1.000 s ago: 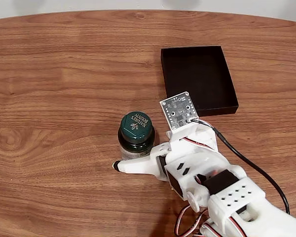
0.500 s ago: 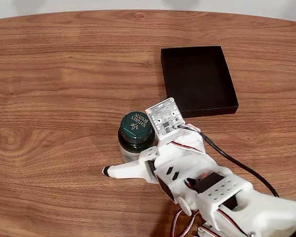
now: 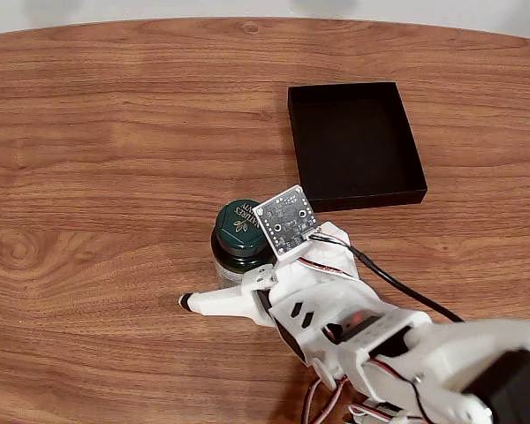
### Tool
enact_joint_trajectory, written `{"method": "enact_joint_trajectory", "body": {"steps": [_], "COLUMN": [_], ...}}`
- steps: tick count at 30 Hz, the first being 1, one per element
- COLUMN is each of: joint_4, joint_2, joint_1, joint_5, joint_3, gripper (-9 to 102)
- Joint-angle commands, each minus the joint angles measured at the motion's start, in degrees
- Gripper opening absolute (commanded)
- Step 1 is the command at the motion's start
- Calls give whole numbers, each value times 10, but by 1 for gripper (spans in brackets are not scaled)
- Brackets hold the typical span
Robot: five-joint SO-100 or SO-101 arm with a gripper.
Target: Pick up the pill bottle and place it in the black box.
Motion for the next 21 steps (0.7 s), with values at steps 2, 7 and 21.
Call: {"method": "enact_joint_trajectory", "body": {"steps": [2, 7, 21], "joint_4": [-72, -103, -97], "joint_2": [-54, -96, -87], "joint_1": [-6, -8, -12], "joint_5": [4, 9, 11], "joint_3": [-47, -66, -80], "gripper": [47, 42, 21]}}
